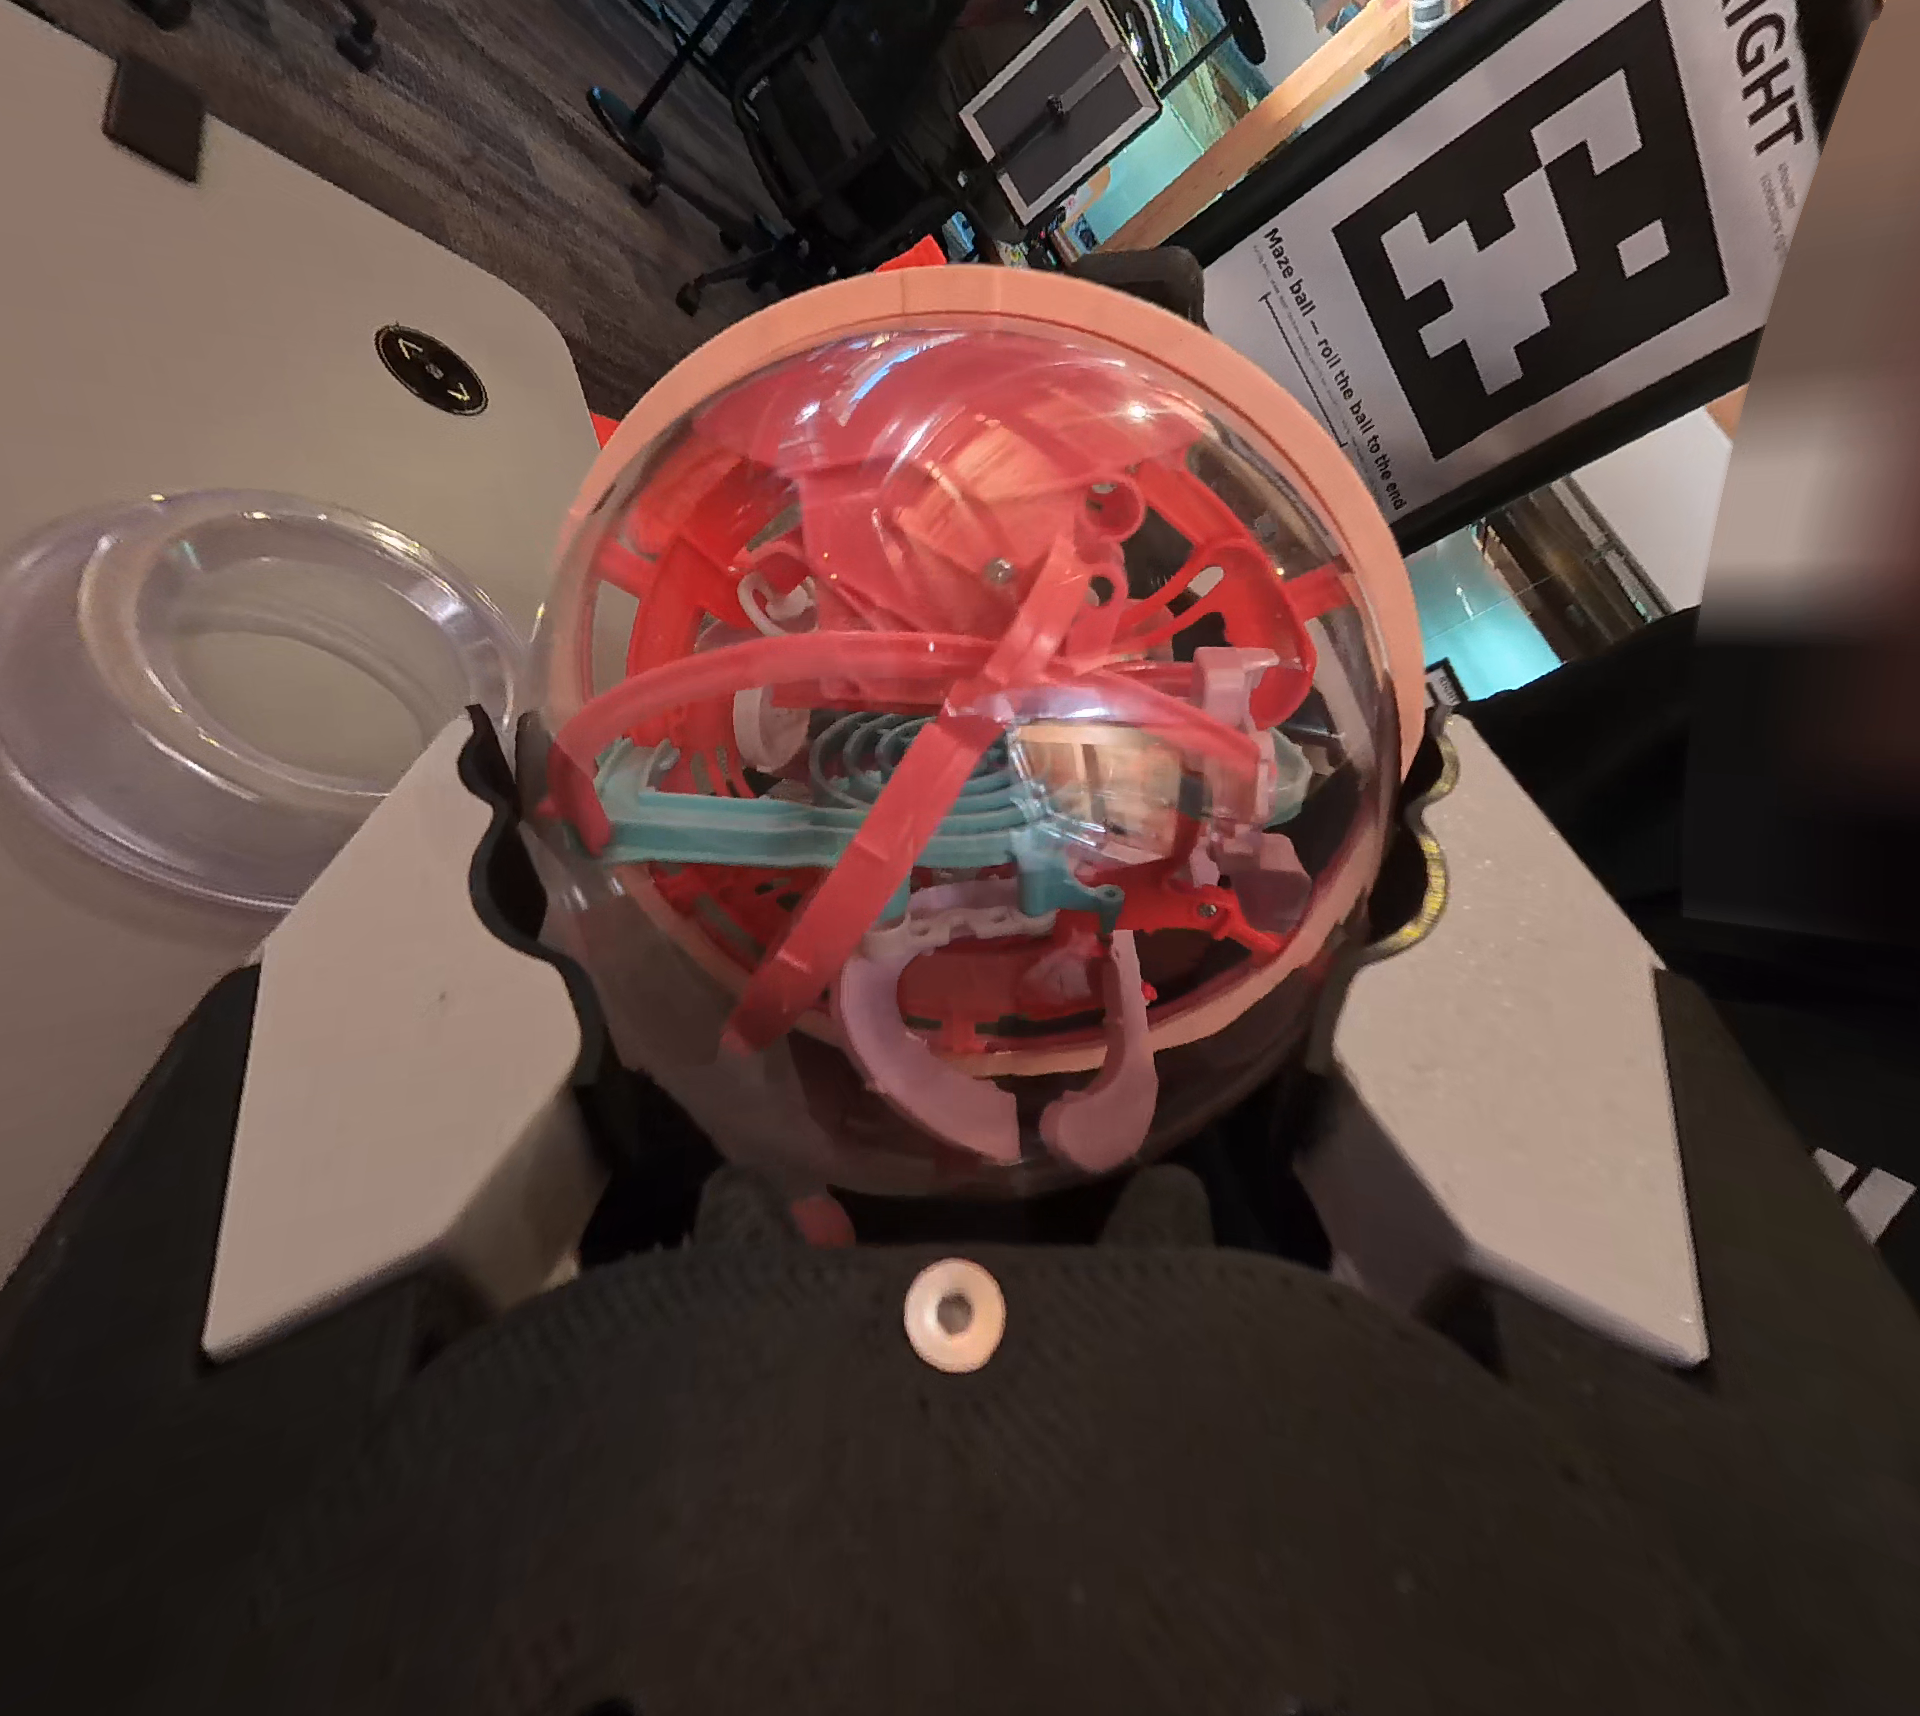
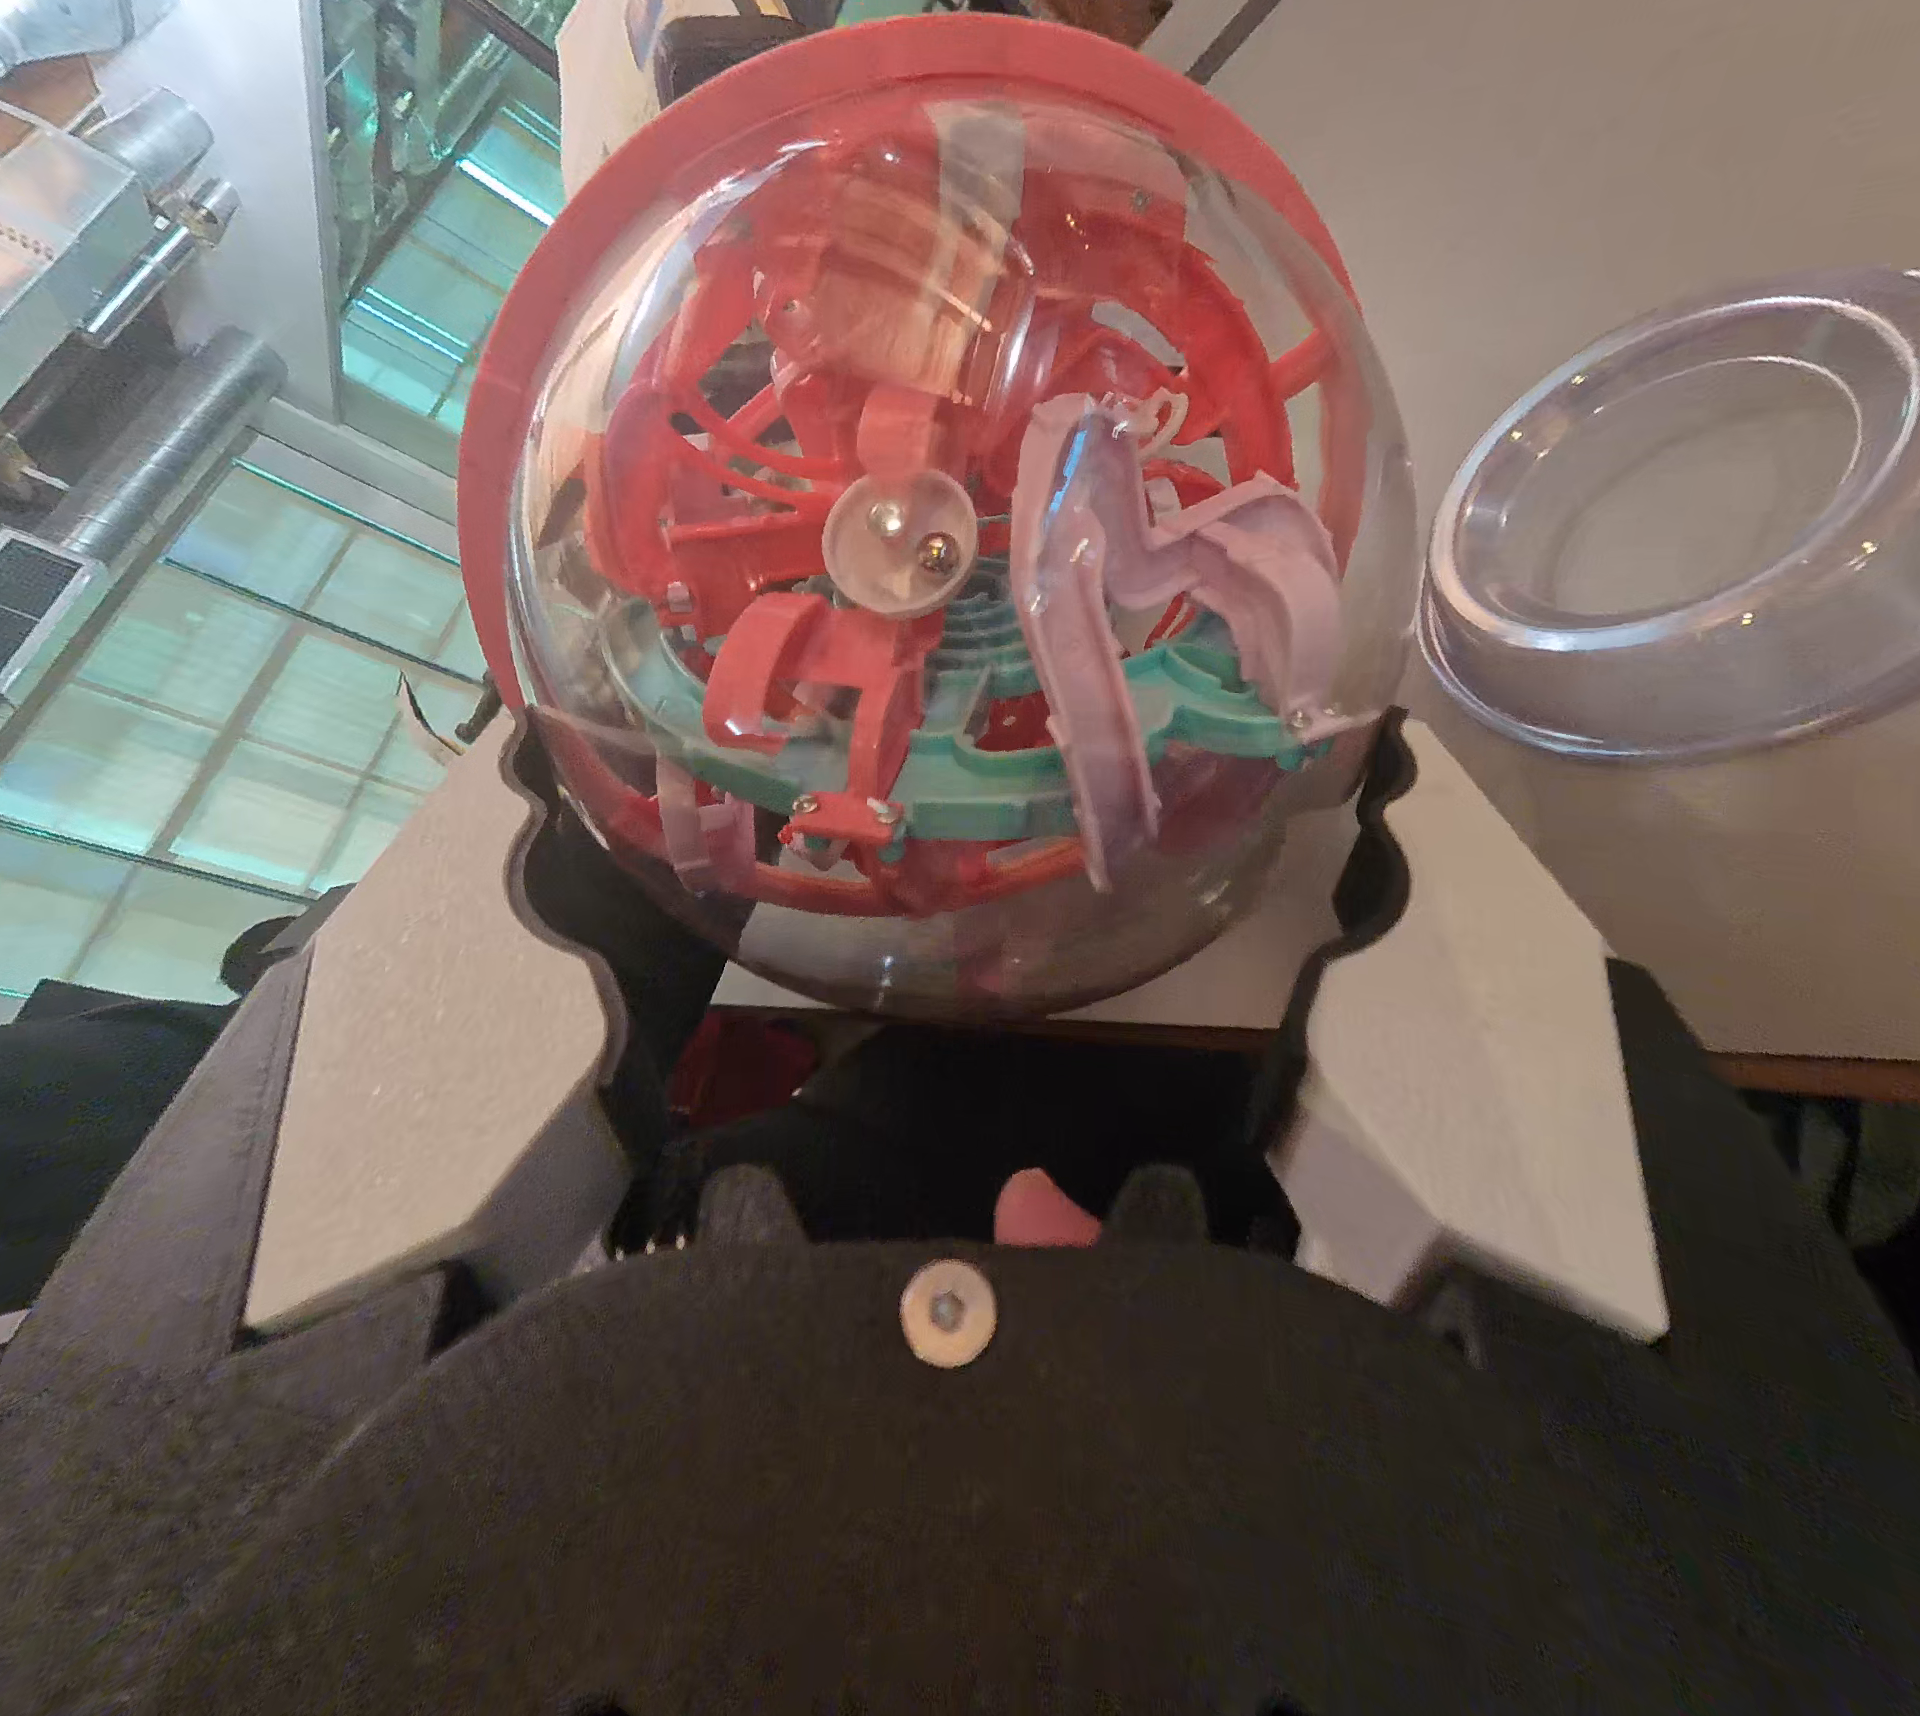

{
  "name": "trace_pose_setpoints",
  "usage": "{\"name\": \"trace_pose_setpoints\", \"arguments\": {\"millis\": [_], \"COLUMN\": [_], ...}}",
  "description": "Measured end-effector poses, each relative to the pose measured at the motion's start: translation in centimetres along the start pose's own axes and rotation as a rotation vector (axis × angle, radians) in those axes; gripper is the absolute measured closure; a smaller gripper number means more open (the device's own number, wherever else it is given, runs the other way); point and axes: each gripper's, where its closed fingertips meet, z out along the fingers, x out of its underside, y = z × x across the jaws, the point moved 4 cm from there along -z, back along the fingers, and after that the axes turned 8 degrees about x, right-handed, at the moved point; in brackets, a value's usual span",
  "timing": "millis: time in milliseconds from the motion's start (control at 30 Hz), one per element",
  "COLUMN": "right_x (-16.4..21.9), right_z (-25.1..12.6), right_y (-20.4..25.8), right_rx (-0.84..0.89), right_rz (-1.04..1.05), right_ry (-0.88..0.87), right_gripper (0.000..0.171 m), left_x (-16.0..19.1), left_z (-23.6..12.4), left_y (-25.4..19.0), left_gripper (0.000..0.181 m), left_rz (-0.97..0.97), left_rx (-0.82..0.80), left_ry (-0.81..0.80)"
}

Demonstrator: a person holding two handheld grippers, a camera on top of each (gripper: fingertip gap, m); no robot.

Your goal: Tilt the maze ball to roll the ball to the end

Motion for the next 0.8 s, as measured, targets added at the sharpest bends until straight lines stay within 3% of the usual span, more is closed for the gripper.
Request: {"name": "trace_pose_setpoints", "arguments": {"millis": [300,800], "right_x": [0.1,-1.7], "right_z": [-1.1,-3.6], "right_y": [-0.7,-1.0], "right_rx": [0.016,0.110], "right_rz": [0.034,-0.118], "right_ry": [0.108,0.155], "right_gripper": [0.023,0.023], "left_x": [1.3,3.4], "left_z": [1.0,3.5], "left_y": [0.4,0.5], "left_gripper": [0.023,0.023], "left_rz": [-0.095,-0.114], "left_rx": [0.005,0.109], "left_ry": [-0.044,-0.065]}}
